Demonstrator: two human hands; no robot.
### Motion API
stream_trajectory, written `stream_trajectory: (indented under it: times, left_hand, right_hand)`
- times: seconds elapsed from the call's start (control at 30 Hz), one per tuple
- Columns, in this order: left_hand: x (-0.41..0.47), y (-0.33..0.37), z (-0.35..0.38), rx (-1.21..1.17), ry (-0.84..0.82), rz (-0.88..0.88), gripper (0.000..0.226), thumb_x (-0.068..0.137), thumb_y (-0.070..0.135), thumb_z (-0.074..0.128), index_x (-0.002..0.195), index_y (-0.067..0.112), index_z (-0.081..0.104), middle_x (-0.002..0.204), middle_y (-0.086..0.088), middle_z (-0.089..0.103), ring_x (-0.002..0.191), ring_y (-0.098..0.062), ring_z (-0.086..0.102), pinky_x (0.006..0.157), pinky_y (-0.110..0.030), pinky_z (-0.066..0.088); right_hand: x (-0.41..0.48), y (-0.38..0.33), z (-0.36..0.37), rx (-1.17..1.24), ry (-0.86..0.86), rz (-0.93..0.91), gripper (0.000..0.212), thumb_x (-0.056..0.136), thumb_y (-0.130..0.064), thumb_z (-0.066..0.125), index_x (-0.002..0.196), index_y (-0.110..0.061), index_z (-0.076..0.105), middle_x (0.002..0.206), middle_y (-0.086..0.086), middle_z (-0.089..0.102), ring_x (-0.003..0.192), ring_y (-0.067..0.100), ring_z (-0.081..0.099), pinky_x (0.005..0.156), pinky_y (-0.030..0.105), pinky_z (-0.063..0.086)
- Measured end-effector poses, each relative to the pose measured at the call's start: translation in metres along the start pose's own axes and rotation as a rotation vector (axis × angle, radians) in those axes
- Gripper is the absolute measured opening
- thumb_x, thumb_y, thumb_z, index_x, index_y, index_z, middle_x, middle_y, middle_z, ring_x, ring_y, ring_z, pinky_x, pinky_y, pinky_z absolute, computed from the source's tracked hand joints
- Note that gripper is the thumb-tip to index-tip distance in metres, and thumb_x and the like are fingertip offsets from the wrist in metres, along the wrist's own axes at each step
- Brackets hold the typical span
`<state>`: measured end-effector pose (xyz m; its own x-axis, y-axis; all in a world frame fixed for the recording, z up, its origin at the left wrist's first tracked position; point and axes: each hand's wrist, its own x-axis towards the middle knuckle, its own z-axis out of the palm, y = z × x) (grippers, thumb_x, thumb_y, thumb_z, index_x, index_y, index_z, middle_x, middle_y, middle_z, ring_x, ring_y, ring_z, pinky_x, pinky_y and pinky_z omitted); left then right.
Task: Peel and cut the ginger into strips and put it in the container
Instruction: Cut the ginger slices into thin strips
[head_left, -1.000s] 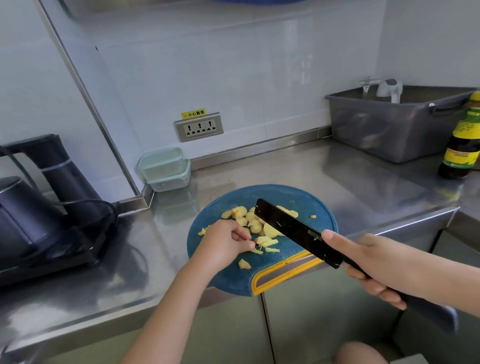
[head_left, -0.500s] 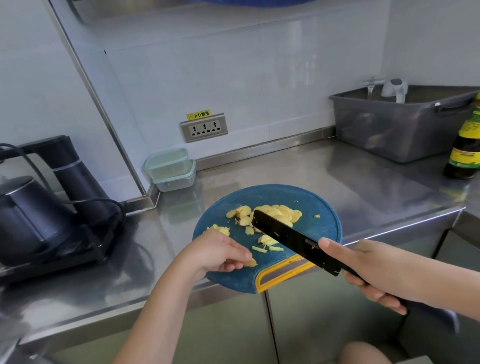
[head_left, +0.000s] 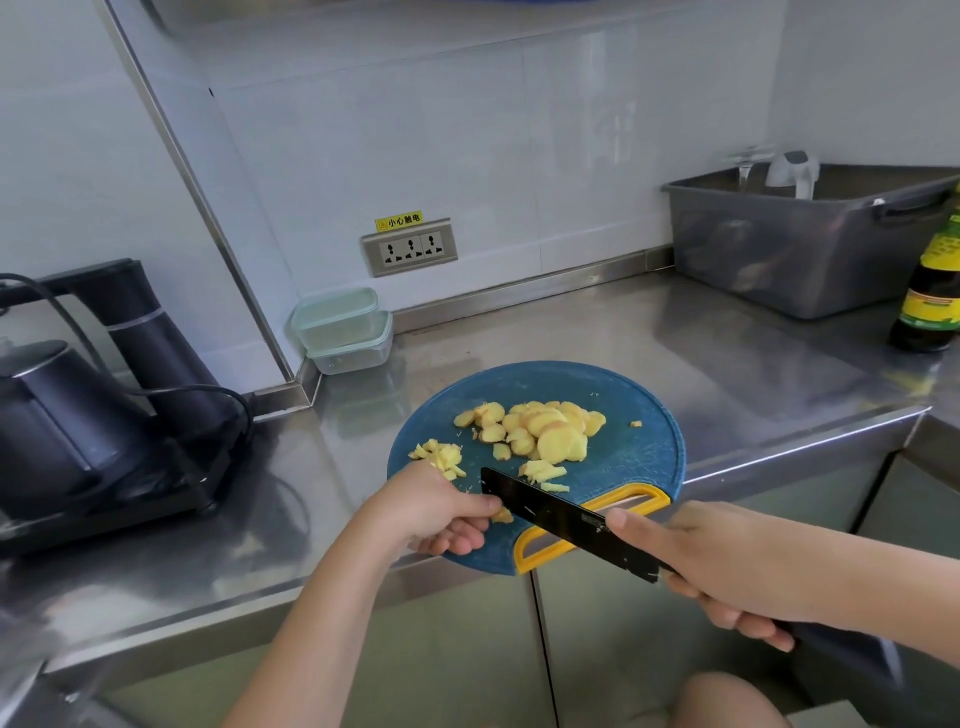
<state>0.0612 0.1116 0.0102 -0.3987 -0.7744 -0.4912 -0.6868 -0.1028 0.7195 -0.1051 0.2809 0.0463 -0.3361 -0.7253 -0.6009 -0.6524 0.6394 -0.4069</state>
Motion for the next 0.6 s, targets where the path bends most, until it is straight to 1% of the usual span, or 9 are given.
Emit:
stream_trajectory:
  times: [0.1,0.23,0.4,0.5,0.6]
  left_hand:
    - [-0.001,-0.003,0.0,-0.129,-0.1,-0.018,0.022,0.085,0.022,0.07,0.088,0.0,0.069,0.064,-0.006,0.07,0.047,-0.007,0.061,0.04,-0.012,0.043]
    - [0.001,-0.004,0.002,-0.249,-0.15,-0.024,0.017,0.086,0.015,0.068,0.088,-0.002,0.069,0.066,-0.007,0.07,0.05,-0.008,0.062,0.043,-0.013,0.047]
    - [0.002,-0.002,0.0,-0.316,-0.225,-0.058,0.011,0.086,0.007,0.066,0.088,-0.003,0.07,0.07,-0.012,0.071,0.053,-0.011,0.065,0.046,-0.016,0.051]
    - [0.003,-0.002,0.0,-0.313,-0.225,-0.056,0.01,0.086,0.006,0.066,0.086,-0.003,0.071,0.07,-0.012,0.071,0.052,-0.011,0.065,0.045,-0.017,0.051]
    - [0.004,-0.003,0.0,-0.311,-0.216,-0.048,0.01,0.085,0.008,0.067,0.085,-0.001,0.072,0.069,-0.01,0.071,0.051,-0.01,0.064,0.046,-0.016,0.051]
  right_hand:
    - [0.002,-0.001,0.001,-0.025,-0.013,0.006,0.066,0.087,-0.074,0.024,0.067,-0.014,0.043,0.044,0.0,0.043,0.032,0.013,0.038,0.04,0.022,0.041]
    - [0.001,-0.005,-0.004,-0.057,-0.048,0.014,0.065,0.088,-0.073,0.022,0.07,-0.013,0.041,0.048,0.002,0.04,0.034,0.014,0.034,0.039,0.024,0.039]
    - [-0.002,-0.011,-0.013,-0.084,-0.066,0.053,0.063,0.09,-0.071,0.023,0.067,-0.014,0.037,0.047,0.0,0.034,0.033,0.013,0.031,0.037,0.022,0.035]
    - [0.0,-0.012,-0.016,-0.113,-0.093,0.058,0.063,0.09,-0.071,0.019,0.068,-0.015,0.035,0.049,0.001,0.033,0.032,0.012,0.031,0.036,0.022,0.034]
    - [0.001,-0.014,-0.02,-0.1,-0.074,0.038,0.064,0.089,-0.072,0.018,0.069,-0.014,0.035,0.05,0.001,0.033,0.031,0.012,0.03,0.036,0.022,0.035]
